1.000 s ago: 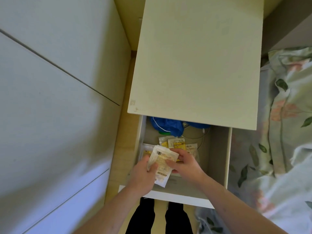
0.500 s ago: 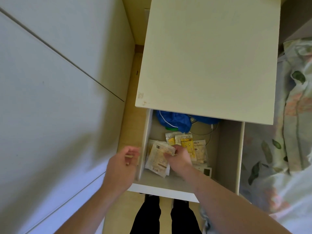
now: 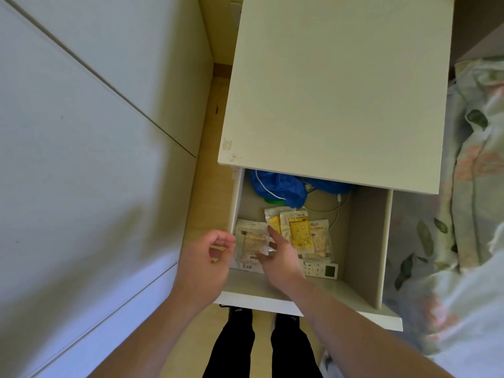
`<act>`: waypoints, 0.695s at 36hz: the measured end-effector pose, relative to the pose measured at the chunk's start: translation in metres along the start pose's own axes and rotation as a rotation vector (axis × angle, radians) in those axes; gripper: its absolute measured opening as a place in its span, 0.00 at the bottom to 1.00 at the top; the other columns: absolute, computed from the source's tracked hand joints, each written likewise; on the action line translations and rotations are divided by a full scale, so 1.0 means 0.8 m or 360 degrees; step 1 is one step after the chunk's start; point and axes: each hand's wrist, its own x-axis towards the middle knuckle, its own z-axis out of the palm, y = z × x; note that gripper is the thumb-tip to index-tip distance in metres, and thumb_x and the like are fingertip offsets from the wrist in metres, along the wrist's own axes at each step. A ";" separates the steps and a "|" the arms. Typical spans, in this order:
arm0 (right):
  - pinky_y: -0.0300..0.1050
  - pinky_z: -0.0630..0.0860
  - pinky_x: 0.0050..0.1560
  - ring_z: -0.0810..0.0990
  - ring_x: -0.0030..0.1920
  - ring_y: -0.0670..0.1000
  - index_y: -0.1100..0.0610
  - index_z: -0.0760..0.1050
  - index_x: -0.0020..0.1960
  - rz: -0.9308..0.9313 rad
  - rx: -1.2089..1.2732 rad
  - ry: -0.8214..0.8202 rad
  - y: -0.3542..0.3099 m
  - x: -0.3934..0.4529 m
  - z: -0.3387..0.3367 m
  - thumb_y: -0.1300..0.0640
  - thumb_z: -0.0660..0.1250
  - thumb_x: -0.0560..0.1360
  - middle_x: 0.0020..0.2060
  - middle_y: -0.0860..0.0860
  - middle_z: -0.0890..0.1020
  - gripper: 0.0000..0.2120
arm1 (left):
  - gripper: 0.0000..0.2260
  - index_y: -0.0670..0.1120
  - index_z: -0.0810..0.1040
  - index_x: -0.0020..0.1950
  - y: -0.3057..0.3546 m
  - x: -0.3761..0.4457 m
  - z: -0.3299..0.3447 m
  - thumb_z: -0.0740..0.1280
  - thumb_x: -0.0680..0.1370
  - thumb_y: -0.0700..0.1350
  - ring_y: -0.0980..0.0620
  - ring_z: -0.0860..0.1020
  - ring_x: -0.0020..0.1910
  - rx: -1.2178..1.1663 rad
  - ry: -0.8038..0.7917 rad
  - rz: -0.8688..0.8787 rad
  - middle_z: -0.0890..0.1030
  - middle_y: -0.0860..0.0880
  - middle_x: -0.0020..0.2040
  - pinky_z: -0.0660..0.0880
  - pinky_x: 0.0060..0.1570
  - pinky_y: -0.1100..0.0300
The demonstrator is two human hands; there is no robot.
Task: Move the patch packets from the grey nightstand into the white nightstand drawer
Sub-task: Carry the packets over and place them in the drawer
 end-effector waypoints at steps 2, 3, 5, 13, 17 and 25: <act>0.47 0.77 0.67 0.74 0.70 0.47 0.45 0.58 0.81 -0.0031 -0.0012 -0.0003 0.005 0.000 -0.010 0.60 0.71 0.78 0.72 0.47 0.75 0.37 | 0.06 0.57 0.81 0.51 0.004 0.002 0.003 0.69 0.80 0.45 0.65 0.79 0.47 0.0043 -0.0024 0.0010 0.82 0.63 0.47 0.78 0.45 0.68; 0.43 0.78 0.63 0.75 0.68 0.46 0.44 0.59 0.80 -0.0048 -0.0018 0.0022 0.008 0.001 -0.018 0.60 0.71 0.78 0.71 0.46 0.75 0.36 | 0.06 0.57 0.80 0.51 0.006 0.004 0.005 0.69 0.80 0.46 0.65 0.79 0.47 0.0068 -0.0035 0.0017 0.82 0.63 0.47 0.78 0.45 0.66; 0.39 0.76 0.59 0.76 0.66 0.47 0.45 0.63 0.79 -0.0056 -0.0082 0.0097 0.019 0.001 -0.037 0.62 0.70 0.77 0.70 0.46 0.75 0.34 | 0.05 0.59 0.80 0.50 0.010 0.009 0.009 0.69 0.80 0.47 0.65 0.79 0.46 0.0120 -0.0060 0.0038 0.81 0.65 0.46 0.79 0.46 0.63; 0.51 0.67 0.75 0.68 0.73 0.53 0.43 0.67 0.76 -0.0073 -0.0949 -0.0326 0.075 0.015 -0.088 0.58 0.68 0.77 0.74 0.45 0.70 0.29 | 0.05 0.56 0.80 0.53 0.044 0.029 0.048 0.68 0.80 0.46 0.66 0.78 0.44 0.0304 -0.0232 0.0237 0.80 0.64 0.47 0.76 0.37 0.70; 0.52 0.62 0.78 0.63 0.77 0.55 0.40 0.63 0.78 -0.0110 -0.1172 -0.0479 0.089 0.018 -0.097 0.57 0.64 0.77 0.77 0.45 0.66 0.32 | 0.09 0.57 0.79 0.57 0.051 0.046 0.083 0.67 0.80 0.45 0.64 0.78 0.44 0.0575 -0.0381 0.0372 0.79 0.63 0.52 0.78 0.44 0.68; 0.51 0.69 0.74 0.65 0.75 0.56 0.44 0.67 0.77 -0.0019 -0.1598 -0.0594 0.086 0.031 -0.135 0.59 0.61 0.80 0.75 0.50 0.69 0.27 | 0.24 0.53 0.71 0.72 0.038 0.090 0.150 0.71 0.77 0.47 0.50 0.72 0.66 0.1231 -0.0618 0.0514 0.67 0.51 0.72 0.70 0.69 0.49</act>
